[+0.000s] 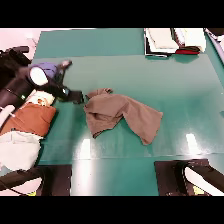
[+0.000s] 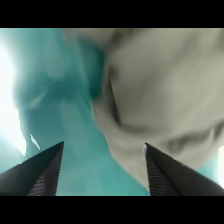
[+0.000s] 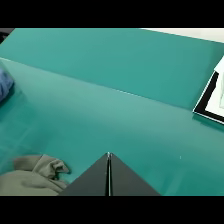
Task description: Fold the shirts.
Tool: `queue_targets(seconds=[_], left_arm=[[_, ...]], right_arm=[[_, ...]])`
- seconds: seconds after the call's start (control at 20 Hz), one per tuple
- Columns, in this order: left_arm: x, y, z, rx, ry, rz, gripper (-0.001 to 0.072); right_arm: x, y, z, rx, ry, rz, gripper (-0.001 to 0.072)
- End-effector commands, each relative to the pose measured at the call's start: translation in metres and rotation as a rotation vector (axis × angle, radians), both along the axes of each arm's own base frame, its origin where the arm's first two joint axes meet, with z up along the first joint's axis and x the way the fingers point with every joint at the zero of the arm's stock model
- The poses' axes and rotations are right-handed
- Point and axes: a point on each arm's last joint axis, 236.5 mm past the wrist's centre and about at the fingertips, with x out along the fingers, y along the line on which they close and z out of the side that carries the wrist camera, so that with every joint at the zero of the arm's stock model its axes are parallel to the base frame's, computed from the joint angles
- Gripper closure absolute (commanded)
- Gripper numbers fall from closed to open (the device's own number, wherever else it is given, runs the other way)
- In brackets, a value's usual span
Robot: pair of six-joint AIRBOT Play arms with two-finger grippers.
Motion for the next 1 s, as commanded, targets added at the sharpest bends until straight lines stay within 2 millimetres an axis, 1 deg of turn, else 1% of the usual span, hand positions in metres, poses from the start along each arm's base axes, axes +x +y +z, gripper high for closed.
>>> queue_targets(seconds=[0.0,0.15,0.25,0.3,0.35,0.4,0.45,0.5,0.55,0.6,0.7,0.75,0.8,0.85,0.9,0.95], left_arm=[[-0.043,-0.021,-0.049,-0.126,0.14,0.045,0.012],[-0.057,-0.043,-0.072,-0.129,0.114,0.029,0.012],[-0.056,-0.053,-0.075,-0.128,0.072,0.021,0.0122],[-0.053,-0.054,-0.073,-0.132,0.064,0.029,0.0244],[-0.048,-0.052,-0.07,-0.125,0.051,0.025,0.0447],[-0.042,-0.048,-0.064,-0.118,0.033,0.022,0.0687],[-0.033,-0.042,-0.052,-0.114,0.006,0.021,0.0682],[-0.024,-0.034,-0.041,-0.103,-0.027,0.023,0.0682],[-0.013,-0.023,-0.028,-0.087,-0.071,0.029,0.0682],[-0.003,-0.012,-0.015,-0.078,-0.11,0.042,0.0682],[0.009,0.004,0.002,-0.075,-0.15,0.071,0.0682],[0.01,0.007,0.004,-0.074,-0.15,0.077,0.0682],[0.01,0.01,0.002,-0.057,-0.152,0.07,0.0682],[0.009,0.011,0.001,-0.051,-0.149,0.066,0.0681],[0.009,0.011,0.002,-0.051,-0.15,0.067,0.0682],[0.009,0.011,0.001,-0.051,-0.149,0.067,0.0682]], right_arm=[[0.001,0.001,-0.007,0.002,0.016,0.001,0.0696],[0.001,0.001,-0.007,0.002,0.017,0.001,0.0696],[0.0,0.001,-0.007,0.002,0.018,0.002,0.0697],[0.0,0.001,-0.009,0.0,0.023,0.004,0.0697],[-0.002,0.001,-0.012,-0.005,0.037,0.009,0.0697],[-0.006,-0.001,-0.018,-0.015,0.066,0.012,0.0697],[-0.011,-0.007,-0.03,-0.03,0.116,0.01,0.0696],[-0.015,-0.015,-0.047,-0.037,0.181,0.001,0.0696],[-0.021,-0.026,-0.073,-0.039,0.274,-0.011,0.0696],[-0.031,-0.038,-0.109,-0.032,0.4,-0.025,0.0696],[-0.049,-0.059,-0.186,0.021,0.622,-0.073,0.0696],[-0.06,-0.066,-0.228,0.063,0.722,-0.107,0.068],[-0.072,-0.069,-0.269,0.103,0.812,-0.137,0.0459],[-0.085,-0.07,-0.312,0.142,0.896,-0.17,0.0217],[-0.096,-0.069,-0.346,0.171,0.965,-0.195,0.0199],[-0.105,-0.066,-0.376,0.2,1.022,-0.218,0.0199]])
